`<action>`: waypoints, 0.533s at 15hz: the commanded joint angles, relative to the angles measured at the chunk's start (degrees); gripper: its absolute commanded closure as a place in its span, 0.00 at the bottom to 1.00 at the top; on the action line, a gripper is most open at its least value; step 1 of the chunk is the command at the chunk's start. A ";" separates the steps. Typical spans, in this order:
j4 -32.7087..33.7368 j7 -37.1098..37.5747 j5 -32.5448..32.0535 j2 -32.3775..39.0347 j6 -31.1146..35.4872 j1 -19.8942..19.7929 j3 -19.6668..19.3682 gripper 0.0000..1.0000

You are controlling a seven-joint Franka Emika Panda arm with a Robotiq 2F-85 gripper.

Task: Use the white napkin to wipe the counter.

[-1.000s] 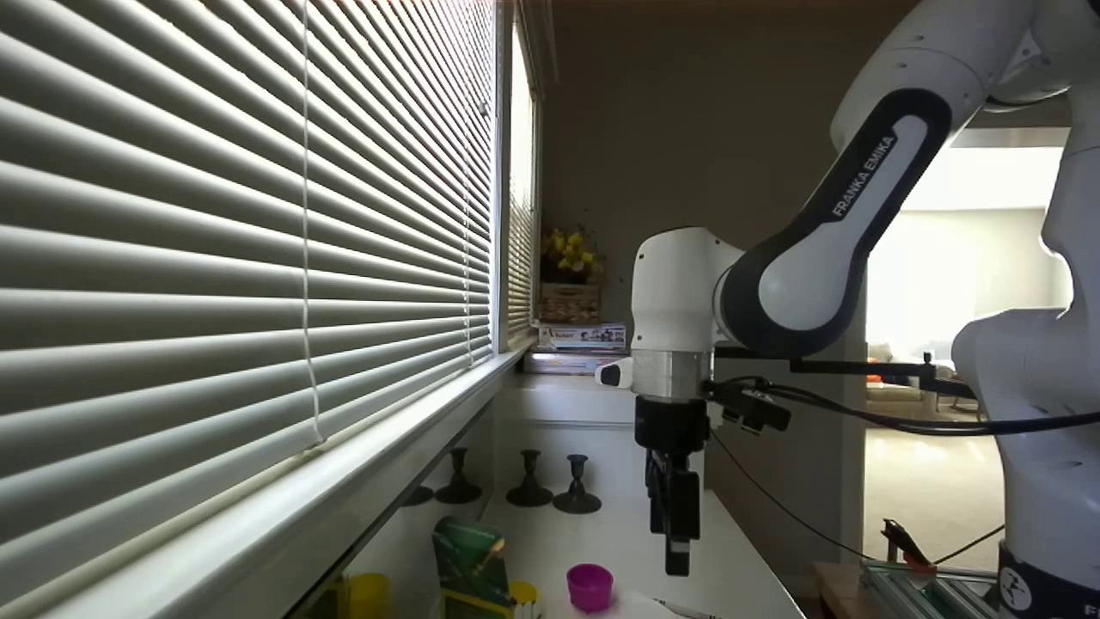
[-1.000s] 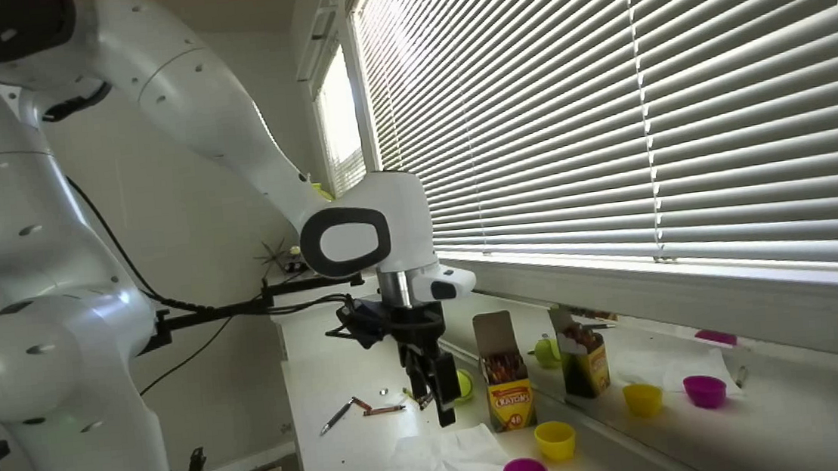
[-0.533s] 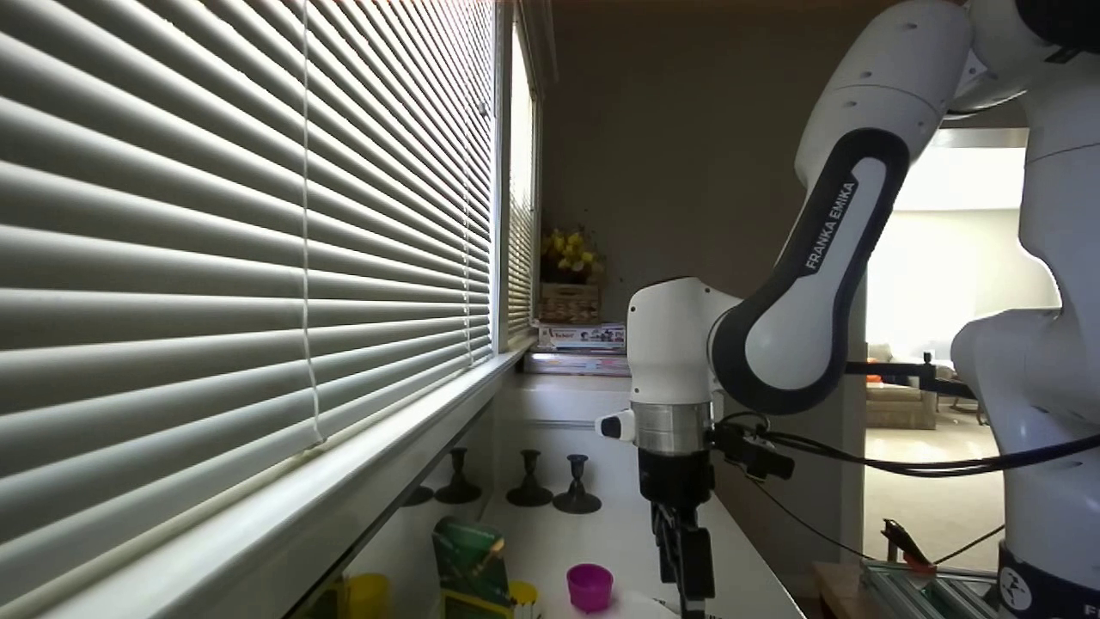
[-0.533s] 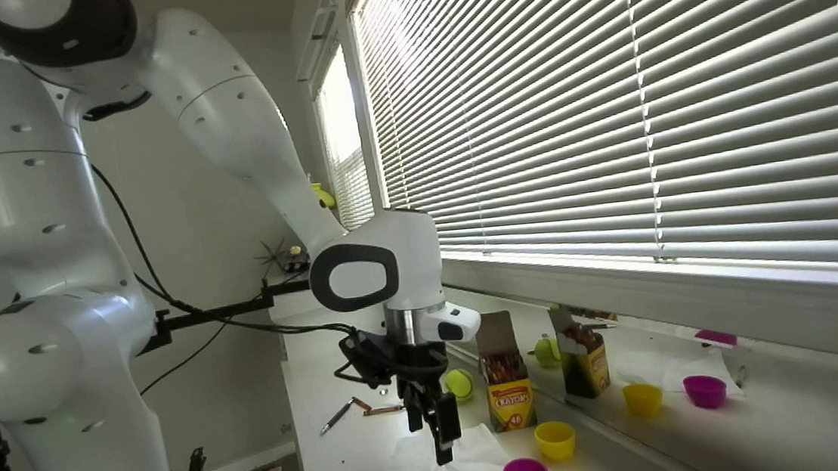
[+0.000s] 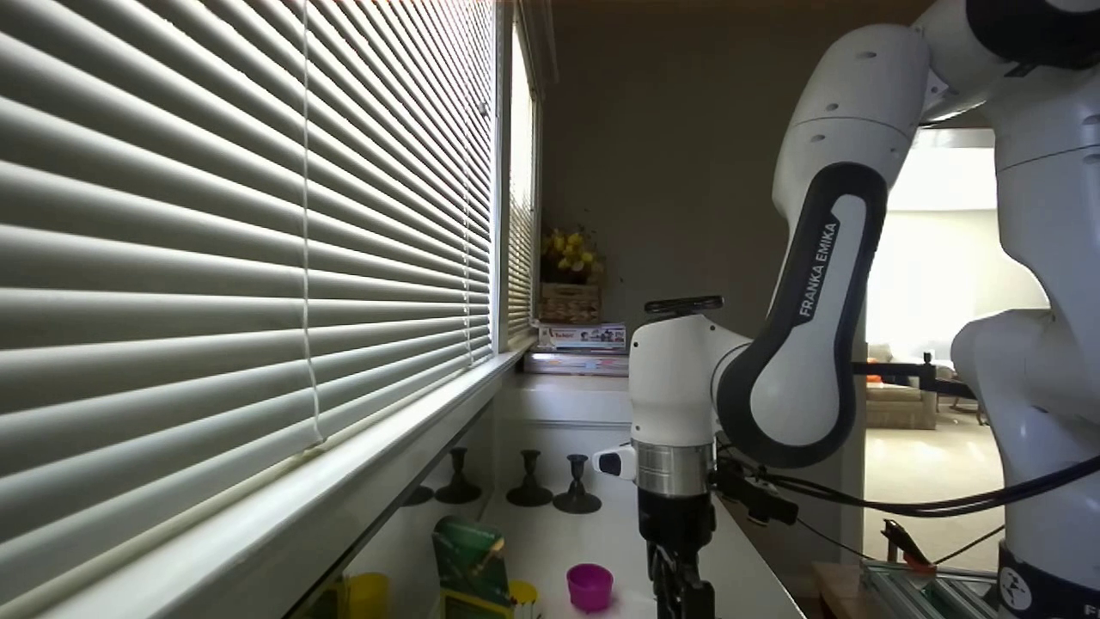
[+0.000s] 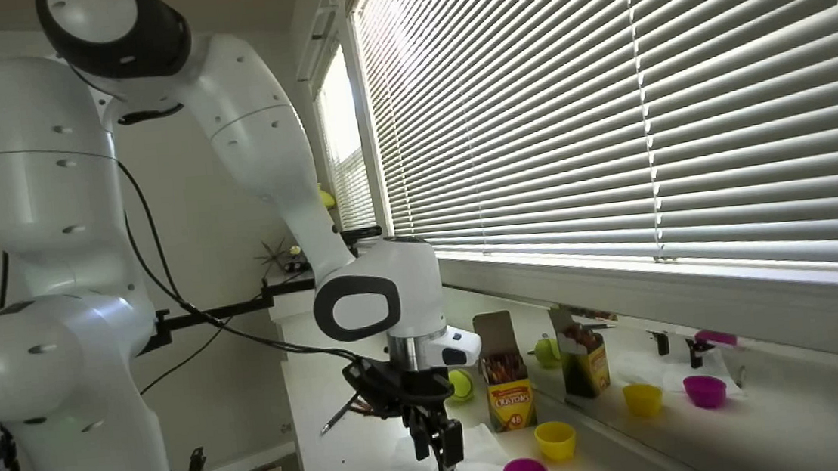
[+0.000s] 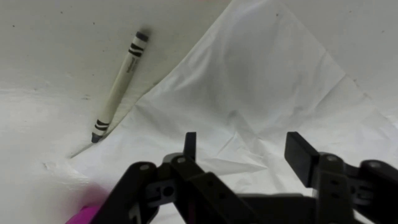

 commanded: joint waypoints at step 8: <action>0.19 -5.29 2.74 4.92 7.66 -4.44 6.58 0.78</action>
